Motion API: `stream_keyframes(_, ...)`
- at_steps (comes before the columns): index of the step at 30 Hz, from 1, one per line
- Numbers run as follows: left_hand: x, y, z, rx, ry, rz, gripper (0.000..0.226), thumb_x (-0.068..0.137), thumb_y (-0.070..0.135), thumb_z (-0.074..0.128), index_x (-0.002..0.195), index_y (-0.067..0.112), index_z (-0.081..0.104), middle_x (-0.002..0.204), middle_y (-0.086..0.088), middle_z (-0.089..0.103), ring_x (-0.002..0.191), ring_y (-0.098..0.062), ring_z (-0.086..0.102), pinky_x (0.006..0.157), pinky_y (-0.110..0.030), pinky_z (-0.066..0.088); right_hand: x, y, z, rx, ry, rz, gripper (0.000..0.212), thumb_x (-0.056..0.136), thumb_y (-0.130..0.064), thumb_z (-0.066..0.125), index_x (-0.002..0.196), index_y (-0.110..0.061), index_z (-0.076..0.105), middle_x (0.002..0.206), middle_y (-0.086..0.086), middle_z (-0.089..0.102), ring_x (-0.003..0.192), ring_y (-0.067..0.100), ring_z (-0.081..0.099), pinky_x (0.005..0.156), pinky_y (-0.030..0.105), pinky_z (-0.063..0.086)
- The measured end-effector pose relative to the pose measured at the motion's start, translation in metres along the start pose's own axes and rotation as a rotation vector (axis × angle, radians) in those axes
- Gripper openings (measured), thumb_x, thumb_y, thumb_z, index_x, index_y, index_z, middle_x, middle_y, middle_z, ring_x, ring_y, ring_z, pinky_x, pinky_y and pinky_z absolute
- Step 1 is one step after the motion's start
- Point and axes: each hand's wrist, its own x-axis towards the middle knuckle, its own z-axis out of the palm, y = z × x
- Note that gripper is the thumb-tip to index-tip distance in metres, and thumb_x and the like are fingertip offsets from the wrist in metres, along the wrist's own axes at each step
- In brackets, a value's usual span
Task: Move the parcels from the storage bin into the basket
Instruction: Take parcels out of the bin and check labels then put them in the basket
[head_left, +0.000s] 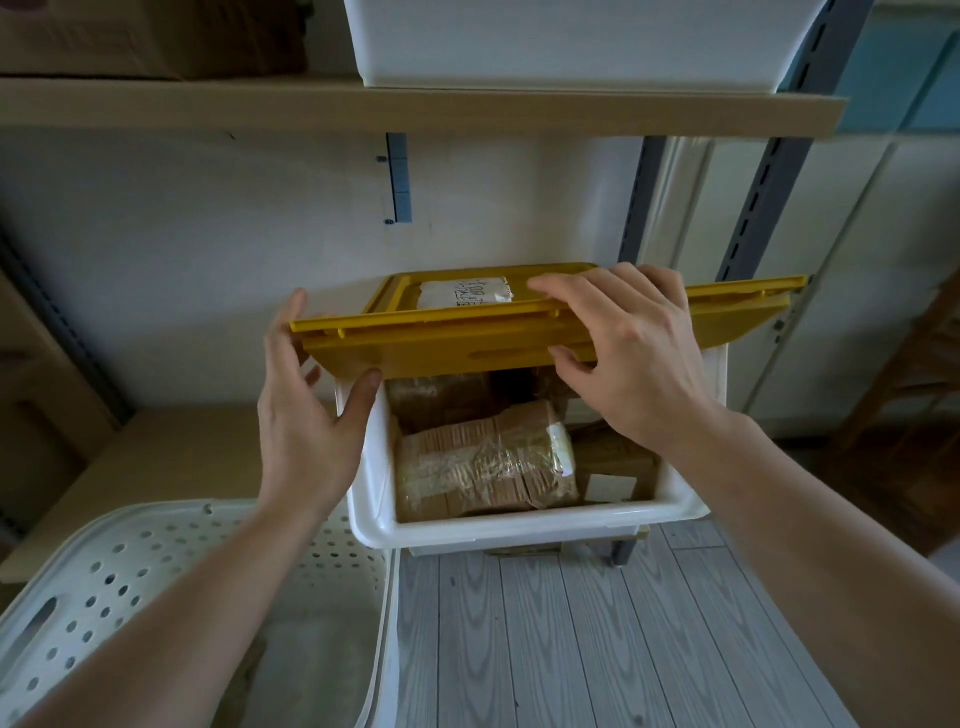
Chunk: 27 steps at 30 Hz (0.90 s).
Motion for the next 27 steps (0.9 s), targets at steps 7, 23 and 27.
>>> stream_keyframes(7,0.013,-0.005,0.008,-0.010,0.064,0.003,0.037,0.096,0.019,0.068,0.126,0.029,0.050,0.116,0.020,0.061,0.112,0.004,0.057,0.110,-0.042,0.046,0.005,-0.002,0.000,0.001,0.007,0.040,0.041,0.083,-0.019,0.081,0.122,-0.019,0.069,0.112,-0.002,0.073,0.101,0.024,0.066,0.096,0.042,0.041)
stream_keyframes(23,0.030,-0.008,0.018,-0.059,0.086,-0.012,0.031,0.097,0.015,0.065,0.123,0.022,0.050,0.106,0.030,0.056,0.102,0.005,0.056,0.094,-0.037,0.053,0.014,0.006,0.013,-0.012,0.080,0.042,0.051,0.083,-0.016,0.080,0.131,-0.015,0.064,0.121,0.006,0.066,0.130,0.032,0.051,0.122,0.062,0.015)
stream_keyframes(27,0.039,-0.008,0.021,-0.057,0.092,-0.028,0.034,0.097,0.016,0.065,0.129,0.012,0.052,0.114,0.008,0.059,0.110,-0.008,0.056,0.083,-0.023,0.052,0.019,0.007,0.018,-0.007,0.106,0.094,0.057,0.080,-0.016,0.082,0.134,-0.017,0.062,0.125,0.006,0.065,0.133,0.031,0.047,0.122,0.060,0.015)
